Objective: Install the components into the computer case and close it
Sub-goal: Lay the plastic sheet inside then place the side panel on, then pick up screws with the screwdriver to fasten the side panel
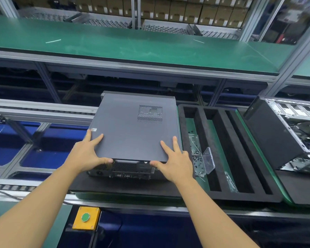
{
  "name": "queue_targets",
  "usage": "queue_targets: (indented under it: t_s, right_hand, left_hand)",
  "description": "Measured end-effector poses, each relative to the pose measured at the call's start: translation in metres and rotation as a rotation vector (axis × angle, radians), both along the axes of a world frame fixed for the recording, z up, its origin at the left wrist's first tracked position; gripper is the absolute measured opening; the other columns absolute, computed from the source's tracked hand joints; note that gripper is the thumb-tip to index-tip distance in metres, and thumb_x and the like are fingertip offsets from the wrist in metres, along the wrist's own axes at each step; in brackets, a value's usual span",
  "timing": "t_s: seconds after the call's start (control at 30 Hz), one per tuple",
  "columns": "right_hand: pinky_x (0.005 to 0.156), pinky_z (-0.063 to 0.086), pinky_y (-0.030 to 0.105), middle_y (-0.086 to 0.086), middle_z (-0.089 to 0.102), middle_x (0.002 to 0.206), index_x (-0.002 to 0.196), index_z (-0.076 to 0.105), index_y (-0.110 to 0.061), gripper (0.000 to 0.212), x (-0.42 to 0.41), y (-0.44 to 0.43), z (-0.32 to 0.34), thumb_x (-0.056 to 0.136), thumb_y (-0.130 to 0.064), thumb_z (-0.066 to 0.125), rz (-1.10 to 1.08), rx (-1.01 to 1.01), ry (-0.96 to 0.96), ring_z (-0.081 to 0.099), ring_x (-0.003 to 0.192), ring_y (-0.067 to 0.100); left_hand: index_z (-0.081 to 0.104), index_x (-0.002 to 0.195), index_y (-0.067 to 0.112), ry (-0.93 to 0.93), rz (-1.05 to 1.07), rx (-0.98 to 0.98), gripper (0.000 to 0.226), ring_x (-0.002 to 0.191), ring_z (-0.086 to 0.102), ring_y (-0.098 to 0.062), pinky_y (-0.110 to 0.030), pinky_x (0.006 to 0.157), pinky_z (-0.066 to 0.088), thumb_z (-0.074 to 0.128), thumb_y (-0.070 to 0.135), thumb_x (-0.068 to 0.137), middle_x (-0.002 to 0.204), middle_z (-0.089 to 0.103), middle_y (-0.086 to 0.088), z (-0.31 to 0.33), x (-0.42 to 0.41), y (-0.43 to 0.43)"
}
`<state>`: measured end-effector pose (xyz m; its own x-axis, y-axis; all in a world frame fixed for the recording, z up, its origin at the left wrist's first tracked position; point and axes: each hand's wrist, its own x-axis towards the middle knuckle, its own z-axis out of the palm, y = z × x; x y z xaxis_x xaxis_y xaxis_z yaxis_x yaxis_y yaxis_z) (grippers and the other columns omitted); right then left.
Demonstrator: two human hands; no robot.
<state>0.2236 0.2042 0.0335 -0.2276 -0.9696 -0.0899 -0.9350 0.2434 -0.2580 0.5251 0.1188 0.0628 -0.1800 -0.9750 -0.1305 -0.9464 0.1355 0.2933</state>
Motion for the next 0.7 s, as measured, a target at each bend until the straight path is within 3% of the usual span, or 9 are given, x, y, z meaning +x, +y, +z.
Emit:
queue_targets:
  t_s: [0.17,0.53,0.63,0.7]
  right_hand:
    - [0.107,0.047,0.043,-0.003,-0.019,0.17,0.159,0.012,-0.051,0.094,-0.002,0.002,-0.001,0.079,-0.089,0.044,0.003,-0.006,-0.07,0.034,0.142,0.035]
    - [0.107,0.044,0.042,0.0,-0.016,0.171,0.16,0.017,-0.047,0.091,0.003,0.007,0.004,0.084,-0.078,0.055,-0.026,0.003,-0.129,0.028,0.143,0.035]
    - [0.118,0.031,0.047,0.006,-0.016,0.171,0.162,0.013,-0.043,0.09,0.005,0.005,0.012,0.088,-0.079,0.049,-0.014,0.079,-0.087,0.021,0.148,0.042]
    - [0.124,0.015,0.051,0.014,-0.015,0.17,0.163,0.011,-0.037,0.091,0.015,0.007,0.015,0.089,-0.081,0.042,-0.011,0.094,0.047,0.007,0.154,0.044]
  left_hand:
    - [0.01,0.158,0.033,0.109,0.045,0.081,0.125,0.143,0.031,-0.036,-0.048,0.109,0.037,0.077,0.072,0.059,0.164,-0.013,-0.004,0.002,0.006,-0.003]
    - [0.013,0.157,0.019,0.026,-0.004,-0.001,0.108,0.139,0.034,-0.038,-0.049,0.108,0.037,0.058,0.076,0.077,0.166,-0.002,-0.005,-0.008,0.01,0.006]
    - [0.023,0.153,0.018,0.034,0.01,-0.008,0.104,0.135,0.04,-0.036,-0.05,0.105,0.041,0.056,0.079,0.075,0.166,0.005,-0.002,-0.005,0.01,0.009]
    - [0.028,0.149,0.017,-0.058,0.003,-0.051,0.099,0.139,0.035,-0.036,-0.053,0.111,0.033,0.05,0.081,0.076,0.165,0.011,-0.003,-0.005,0.01,0.012]
